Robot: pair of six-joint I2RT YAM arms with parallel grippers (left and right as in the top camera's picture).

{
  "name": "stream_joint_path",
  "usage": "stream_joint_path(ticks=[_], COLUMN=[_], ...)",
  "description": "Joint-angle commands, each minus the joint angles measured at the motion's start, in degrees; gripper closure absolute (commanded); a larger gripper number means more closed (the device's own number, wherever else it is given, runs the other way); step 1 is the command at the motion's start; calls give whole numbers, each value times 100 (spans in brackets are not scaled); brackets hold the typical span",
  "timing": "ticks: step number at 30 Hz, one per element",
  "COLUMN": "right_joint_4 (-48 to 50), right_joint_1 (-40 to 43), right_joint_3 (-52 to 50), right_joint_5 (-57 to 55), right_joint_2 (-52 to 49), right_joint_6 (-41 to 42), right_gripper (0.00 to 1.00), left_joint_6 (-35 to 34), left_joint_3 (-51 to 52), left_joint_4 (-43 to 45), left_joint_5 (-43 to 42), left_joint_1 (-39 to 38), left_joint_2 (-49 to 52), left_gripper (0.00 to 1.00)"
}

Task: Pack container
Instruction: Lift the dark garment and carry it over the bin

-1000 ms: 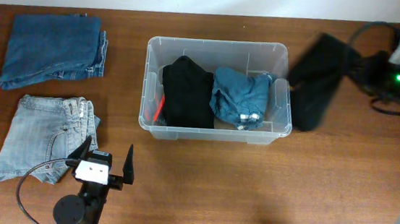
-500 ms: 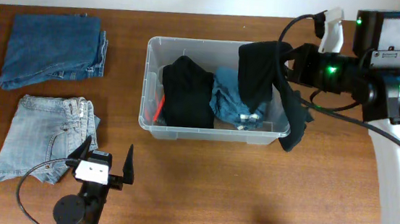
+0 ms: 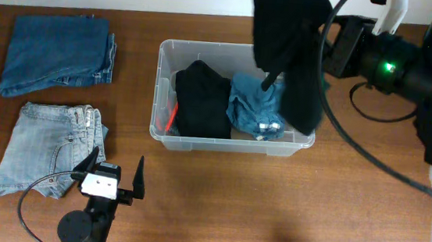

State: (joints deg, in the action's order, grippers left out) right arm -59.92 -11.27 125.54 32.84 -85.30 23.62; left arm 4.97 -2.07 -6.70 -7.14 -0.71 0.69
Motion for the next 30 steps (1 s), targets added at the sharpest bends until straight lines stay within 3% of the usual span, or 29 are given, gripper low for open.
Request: stream_joint_path(ticks=[1, 9, 17, 30], right_joint_4=[184, 1047, 1484, 1403], right_joint_1=[-516, -1397, -997, -538], right_joint_3=[90, 90, 90, 74], right_joint_5=[26, -66, -446, -260], right_joint_2=[-116, -1115, -1823, -2570], right_joint_6=[247, 396, 431, 332], right_gripper=[96, 96, 96, 96], left_joint_6=[50, 50, 50, 50], left_joint_3=[22, 22, 22, 22], left_joint_4=[-7, -7, -7, -7], left_joint_5=[-79, -79, -79, -79], left_joint_1=[28, 28, 28, 28], left_joint_2=[-28, -28, -28, -28], left_gripper=[1, 1, 1, 1])
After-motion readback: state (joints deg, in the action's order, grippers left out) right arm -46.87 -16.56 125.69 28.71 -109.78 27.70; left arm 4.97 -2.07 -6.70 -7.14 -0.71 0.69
